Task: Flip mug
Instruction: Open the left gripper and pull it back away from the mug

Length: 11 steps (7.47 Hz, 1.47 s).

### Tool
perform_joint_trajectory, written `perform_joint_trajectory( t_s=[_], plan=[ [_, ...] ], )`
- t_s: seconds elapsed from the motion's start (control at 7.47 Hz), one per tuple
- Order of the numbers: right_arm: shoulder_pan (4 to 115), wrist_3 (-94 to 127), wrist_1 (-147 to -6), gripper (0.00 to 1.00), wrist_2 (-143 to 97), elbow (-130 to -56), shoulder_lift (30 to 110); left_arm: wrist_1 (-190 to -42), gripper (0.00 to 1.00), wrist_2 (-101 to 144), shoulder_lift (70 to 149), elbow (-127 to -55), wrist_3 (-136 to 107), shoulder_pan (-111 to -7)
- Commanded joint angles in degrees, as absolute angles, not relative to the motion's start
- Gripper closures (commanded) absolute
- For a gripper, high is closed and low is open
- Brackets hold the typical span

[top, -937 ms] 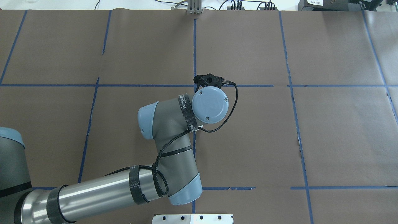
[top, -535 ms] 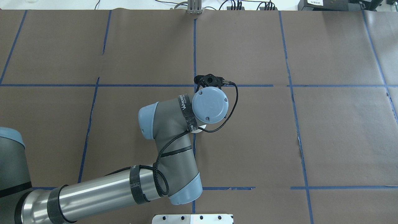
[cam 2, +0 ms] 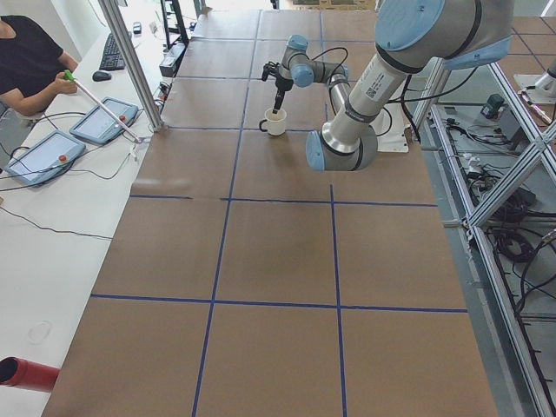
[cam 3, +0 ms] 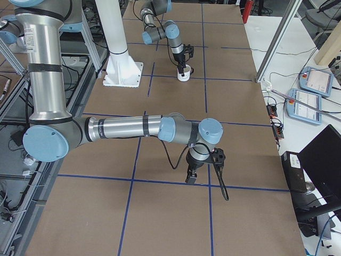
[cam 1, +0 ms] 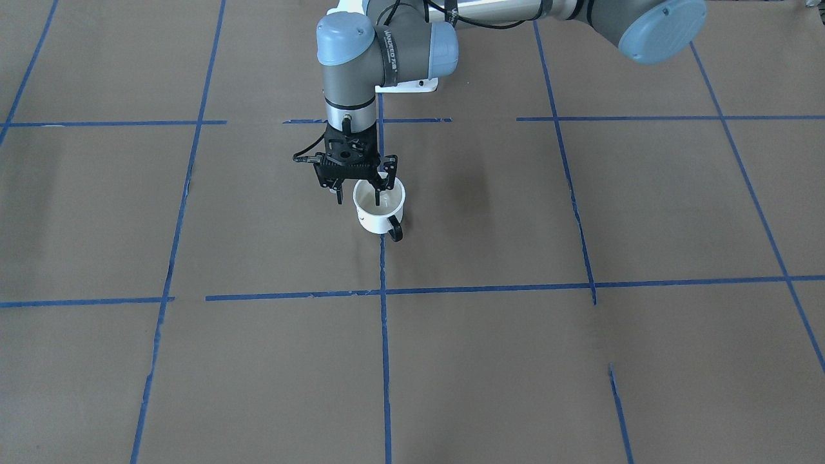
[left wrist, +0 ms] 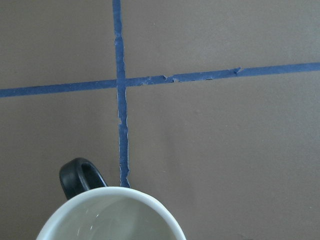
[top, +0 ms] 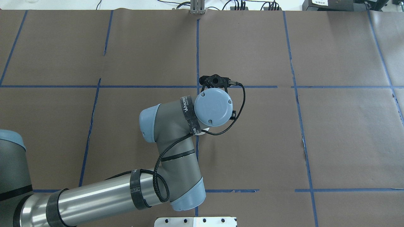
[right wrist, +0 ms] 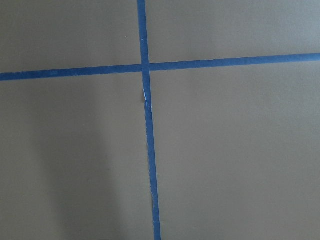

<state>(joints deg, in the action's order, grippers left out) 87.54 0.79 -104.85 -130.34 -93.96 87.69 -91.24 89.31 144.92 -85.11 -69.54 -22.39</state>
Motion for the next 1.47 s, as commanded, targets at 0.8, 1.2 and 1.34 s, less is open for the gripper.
perform_joint_trajectory(
  t_s=[0.8,1.2,1.34],
  plan=[
    [87.5,0.8,-104.9,0.0,-130.3,-94.0,87.7,-84.2,0.0,106.2,131.3,-105.9,-35.1,-45.3],
    [87.5,0.8,-104.9,0.0,-130.3,-94.0,87.7,-97.0,0.0,117.1,116.8,-104.8,-18.3,-56.9],
    [87.5,0.8,-104.9,0.0,-130.3,-94.0,87.7,-103.0,0.0,119.2,111.4,-103.0,-12.7,-60.6]
  ],
)
